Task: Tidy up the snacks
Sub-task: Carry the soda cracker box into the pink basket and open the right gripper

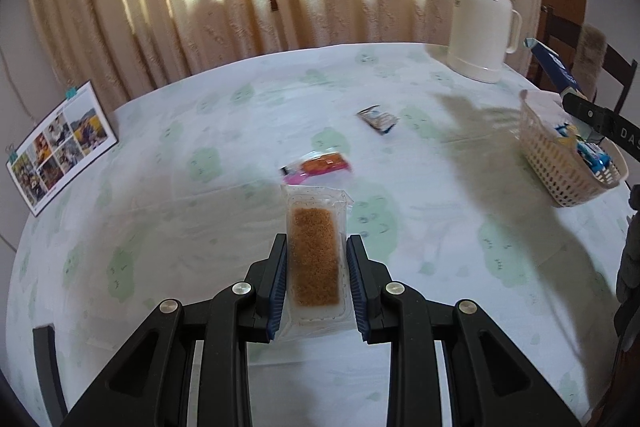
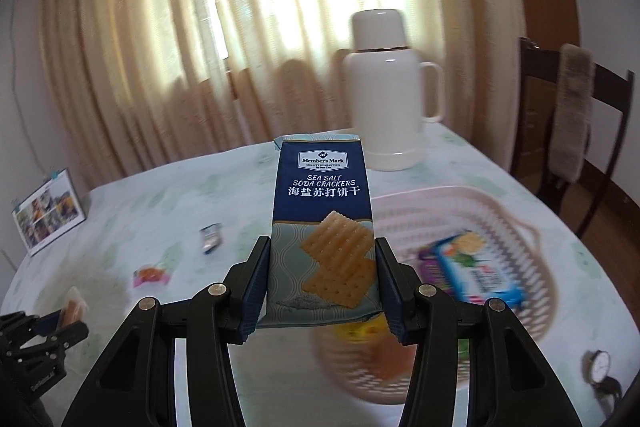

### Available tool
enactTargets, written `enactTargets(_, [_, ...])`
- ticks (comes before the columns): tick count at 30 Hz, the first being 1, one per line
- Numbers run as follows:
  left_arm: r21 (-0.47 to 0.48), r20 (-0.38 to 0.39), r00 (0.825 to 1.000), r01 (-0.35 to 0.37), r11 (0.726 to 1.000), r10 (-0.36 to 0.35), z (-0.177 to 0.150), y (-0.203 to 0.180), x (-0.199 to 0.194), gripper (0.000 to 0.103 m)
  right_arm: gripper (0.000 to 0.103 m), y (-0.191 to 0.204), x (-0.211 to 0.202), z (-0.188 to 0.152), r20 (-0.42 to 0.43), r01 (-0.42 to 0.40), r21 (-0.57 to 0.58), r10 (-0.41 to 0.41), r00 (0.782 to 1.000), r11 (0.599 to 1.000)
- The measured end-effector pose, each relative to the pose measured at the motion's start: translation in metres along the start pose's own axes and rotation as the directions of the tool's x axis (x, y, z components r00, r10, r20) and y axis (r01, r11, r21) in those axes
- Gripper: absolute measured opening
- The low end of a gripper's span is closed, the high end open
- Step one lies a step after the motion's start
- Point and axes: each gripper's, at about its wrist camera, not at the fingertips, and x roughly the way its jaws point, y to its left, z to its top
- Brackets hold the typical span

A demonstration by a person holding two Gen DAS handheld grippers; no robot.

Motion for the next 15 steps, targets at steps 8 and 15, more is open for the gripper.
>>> enactTargets(8, [0.060, 0.015, 1.000, 0.016, 0.998, -0.016, 0.007, -0.032, -0.007, 0.026, 0.051, -0.041, -0.006, -0.004, 0.005, 0.071, 0.057, -0.071, 0.997, 0.996])
enactTargets(15, [0.101, 0.020, 1.000, 0.021, 0.995, -0.023, 0.012, -0.054, -0.008, 0.026, 0.051, -0.064, -0.009, -0.007, 0.011, 0.111, 0.081, -0.112, 0.994, 0.991])
